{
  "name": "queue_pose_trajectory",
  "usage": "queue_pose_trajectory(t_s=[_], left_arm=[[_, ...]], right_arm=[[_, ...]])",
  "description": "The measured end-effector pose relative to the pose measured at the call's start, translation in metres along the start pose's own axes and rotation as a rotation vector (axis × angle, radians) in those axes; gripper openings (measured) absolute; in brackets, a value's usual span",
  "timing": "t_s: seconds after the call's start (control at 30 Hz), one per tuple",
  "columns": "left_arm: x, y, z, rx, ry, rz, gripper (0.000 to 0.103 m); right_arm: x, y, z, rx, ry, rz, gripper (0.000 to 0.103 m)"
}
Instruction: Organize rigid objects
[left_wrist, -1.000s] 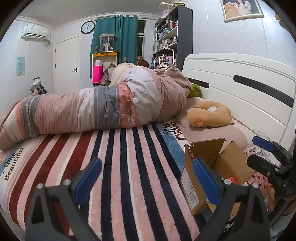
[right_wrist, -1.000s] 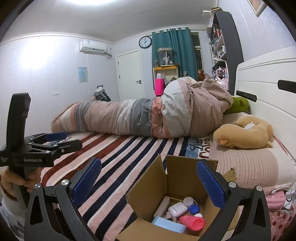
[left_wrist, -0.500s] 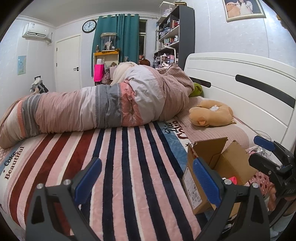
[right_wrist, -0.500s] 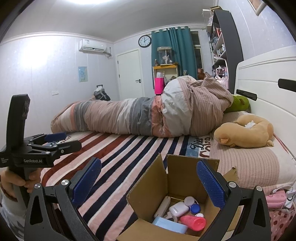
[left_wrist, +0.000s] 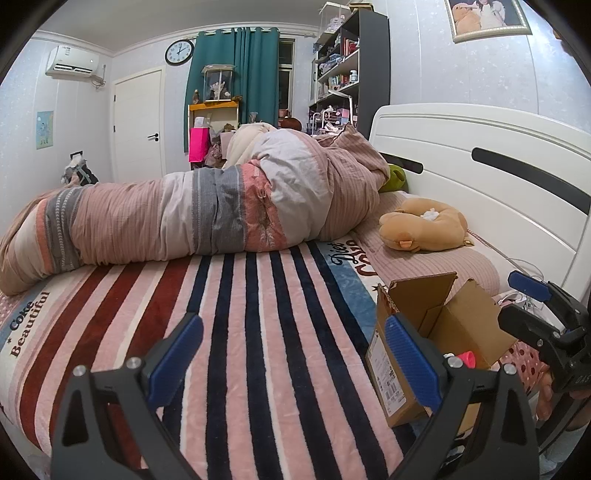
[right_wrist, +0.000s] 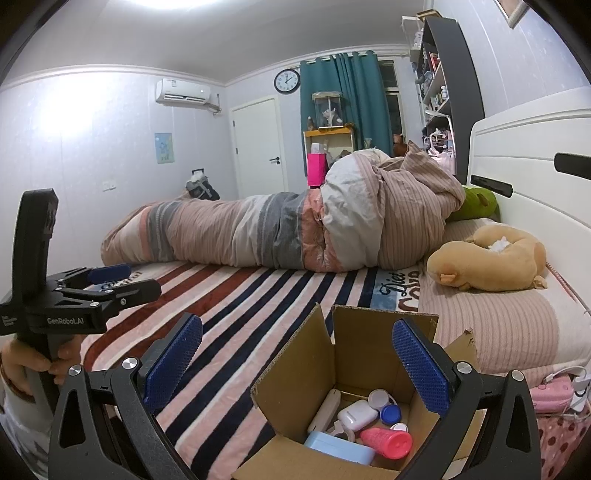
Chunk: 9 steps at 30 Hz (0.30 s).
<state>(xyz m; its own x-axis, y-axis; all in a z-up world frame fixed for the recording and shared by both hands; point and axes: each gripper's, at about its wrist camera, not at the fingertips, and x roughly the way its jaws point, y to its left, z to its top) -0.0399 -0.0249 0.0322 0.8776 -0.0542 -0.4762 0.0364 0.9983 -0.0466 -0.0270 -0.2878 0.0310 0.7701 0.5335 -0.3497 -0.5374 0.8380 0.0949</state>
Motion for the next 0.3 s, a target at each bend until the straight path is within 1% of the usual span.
queue_pose_trajectory(t_s=[0.3], left_arm=[[-0.0003,-0.0016,0.0001,-0.001,0.000,0.007,0.098]], right_arm=[[0.0014,-0.0004,0.0005,0.002,0.002,-0.002,0.103]])
